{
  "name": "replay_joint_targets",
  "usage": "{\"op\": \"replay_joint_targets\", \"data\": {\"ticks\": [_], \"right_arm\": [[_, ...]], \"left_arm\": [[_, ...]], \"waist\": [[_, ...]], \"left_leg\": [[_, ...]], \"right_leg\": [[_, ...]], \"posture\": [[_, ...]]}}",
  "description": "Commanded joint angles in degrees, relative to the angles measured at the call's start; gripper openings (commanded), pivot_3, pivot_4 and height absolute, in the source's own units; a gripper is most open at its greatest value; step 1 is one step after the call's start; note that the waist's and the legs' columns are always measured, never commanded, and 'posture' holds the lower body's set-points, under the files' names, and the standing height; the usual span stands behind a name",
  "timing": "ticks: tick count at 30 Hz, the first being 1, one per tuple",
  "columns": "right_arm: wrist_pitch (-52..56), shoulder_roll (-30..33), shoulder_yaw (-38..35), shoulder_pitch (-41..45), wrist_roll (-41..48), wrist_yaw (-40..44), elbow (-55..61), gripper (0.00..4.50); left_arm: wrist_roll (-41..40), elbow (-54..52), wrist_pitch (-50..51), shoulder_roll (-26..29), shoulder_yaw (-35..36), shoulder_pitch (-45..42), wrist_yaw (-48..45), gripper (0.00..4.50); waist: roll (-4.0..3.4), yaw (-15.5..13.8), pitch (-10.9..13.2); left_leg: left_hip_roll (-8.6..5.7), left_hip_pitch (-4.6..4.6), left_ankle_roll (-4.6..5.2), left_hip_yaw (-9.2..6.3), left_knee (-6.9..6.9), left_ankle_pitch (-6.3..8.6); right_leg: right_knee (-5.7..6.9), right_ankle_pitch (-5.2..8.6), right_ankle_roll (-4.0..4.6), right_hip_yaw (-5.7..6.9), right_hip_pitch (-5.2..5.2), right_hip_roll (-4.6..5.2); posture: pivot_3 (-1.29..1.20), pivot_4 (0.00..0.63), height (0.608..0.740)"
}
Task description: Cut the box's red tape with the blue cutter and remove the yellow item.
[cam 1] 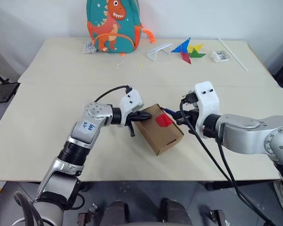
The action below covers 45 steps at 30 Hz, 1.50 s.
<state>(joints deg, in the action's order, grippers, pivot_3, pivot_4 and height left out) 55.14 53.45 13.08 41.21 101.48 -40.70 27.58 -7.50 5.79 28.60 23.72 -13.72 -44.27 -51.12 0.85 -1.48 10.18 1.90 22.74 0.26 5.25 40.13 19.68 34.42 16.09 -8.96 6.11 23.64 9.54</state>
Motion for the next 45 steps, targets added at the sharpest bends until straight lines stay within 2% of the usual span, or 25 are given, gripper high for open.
{"op": "replay_joint_targets", "data": {"ticks": [1,10,15,20,35,45], "right_arm": [[0.2,-0.3,-2.2,-0.3,-0.5,0.8,0.5,0.15],[2.2,0.1,-1.9,-0.1,-0.4,2.4,-0.4,0.15],[5.2,2.3,-0.1,1.5,4.7,1.5,-1.8,0.15],[4.0,3.1,2.3,2.5,11.3,-3.4,-2.6,0.15],[-0.8,-0.8,2.6,-0.2,11.5,-10.7,0.0,0.15],[-1.8,1.9,1.9,-3.2,11.5,-9.9,2.8,0.15]], "left_arm": [[0.7,-0.7,0.6,0.3,-1.5,1.5,-0.6,0.00],[0.7,-1.2,1.0,0.7,-1.5,1.9,-0.5,0.00],[0.9,-0.5,1.5,0.4,-1.8,1.8,-0.2,0.00],[1.4,-0.5,3.9,0.0,-2.9,2.0,0.4,0.00],[4.0,-1.5,7.8,2.2,-9.7,2.1,-2.1,0.00],[5.1,-2.1,11.1,2.9,-12.8,1.6,-2.4,0.00]], "waist": [[0.00,0.0,0.0],[0.00,0.0,0.0],[-0.01,0.0,0.0],[-0.02,0.0,0.0],[-0.06,0.0,-0.2],[0.02,-0.1,-0.6]], "left_leg": [[0.00,0.00,0.00,0.00,0.00,0.00],[0.00,0.00,0.00,0.00,0.00,0.00],[0.00,-0.01,0.00,0.00,0.00,0.00],[0.00,-0.05,0.00,0.00,0.00,0.00],[0.04,-0.37,0.02,0.04,-0.02,0.01],[0.04,-0.38,0.04,0.02,-0.06,0.03]], "right_leg": [[0.00,0.00,0.00,0.00,0.00,0.00],[0.00,0.00,0.00,0.00,0.00,0.00],[0.00,0.00,0.00,0.00,-0.01,0.00],[0.00,0.00,0.00,0.00,-0.04,0.00],[0.05,0.00,0.03,-0.06,-0.27,0.00],[0.02,0.00,0.03,-0.05,-0.31,0.00]], "posture": [[0.00,0.150,0.740],[0.00,0.150,0.740],[0.00,0.150,0.740],[0.00,0.150,0.740],[0.00,0.150,0.740],[0.00,0.150,0.740]]}}
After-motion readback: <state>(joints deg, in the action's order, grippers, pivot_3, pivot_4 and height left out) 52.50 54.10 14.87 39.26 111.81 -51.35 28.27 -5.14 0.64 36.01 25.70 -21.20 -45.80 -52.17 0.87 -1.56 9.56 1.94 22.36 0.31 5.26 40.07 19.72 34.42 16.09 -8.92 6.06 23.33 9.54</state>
